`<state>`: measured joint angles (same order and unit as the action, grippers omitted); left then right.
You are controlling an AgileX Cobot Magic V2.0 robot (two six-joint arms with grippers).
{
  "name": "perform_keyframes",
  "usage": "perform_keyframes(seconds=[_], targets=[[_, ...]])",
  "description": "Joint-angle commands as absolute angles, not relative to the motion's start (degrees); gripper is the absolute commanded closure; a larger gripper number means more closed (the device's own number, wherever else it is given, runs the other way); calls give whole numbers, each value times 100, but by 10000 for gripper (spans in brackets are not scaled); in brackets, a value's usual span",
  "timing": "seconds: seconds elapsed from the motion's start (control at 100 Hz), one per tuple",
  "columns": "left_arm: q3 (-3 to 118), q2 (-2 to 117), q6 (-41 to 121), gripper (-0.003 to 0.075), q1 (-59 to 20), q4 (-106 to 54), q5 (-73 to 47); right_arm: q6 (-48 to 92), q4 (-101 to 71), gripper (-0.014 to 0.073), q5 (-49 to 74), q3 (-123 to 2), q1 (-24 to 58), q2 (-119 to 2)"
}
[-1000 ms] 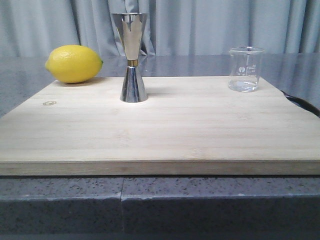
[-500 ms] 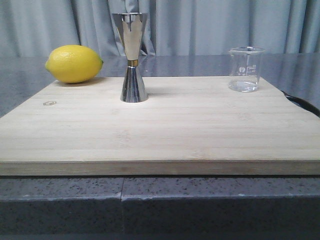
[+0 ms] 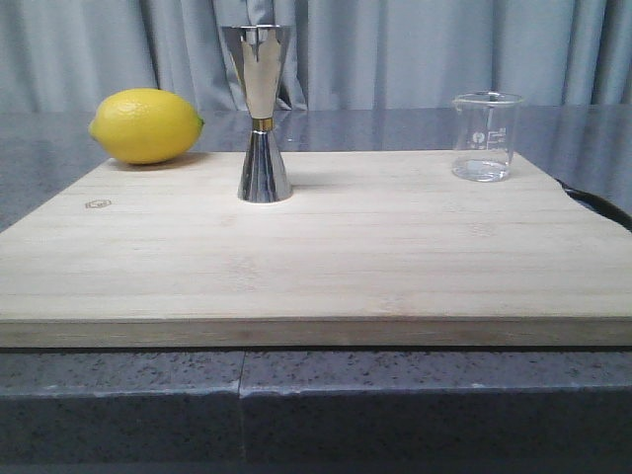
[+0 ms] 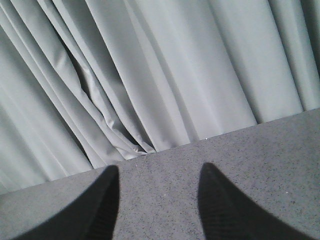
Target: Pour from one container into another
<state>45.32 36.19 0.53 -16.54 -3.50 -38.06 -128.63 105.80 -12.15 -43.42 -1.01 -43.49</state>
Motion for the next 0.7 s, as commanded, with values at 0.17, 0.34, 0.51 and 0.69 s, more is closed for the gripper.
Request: perform_keyframes(seconds=[0.17, 0.34, 0.51, 0.69], targets=[[4682, 3619, 0, 699, -1682, -369, -3323, -12842, 10752, 624, -974, -4489, -129, -4326], [4682, 3619, 0, 739, -1682, -369, -3318, -12842, 10752, 665, -965, -4489, -129, -4334], [4682, 3619, 0, 739, -1682, -369, -3318, -12842, 10752, 665, -977, -4489, -129, -4334], [4682, 3619, 0, 739, -1682, -369, -3318, -12842, 10752, 665, -977, -4489, -129, -4334]])
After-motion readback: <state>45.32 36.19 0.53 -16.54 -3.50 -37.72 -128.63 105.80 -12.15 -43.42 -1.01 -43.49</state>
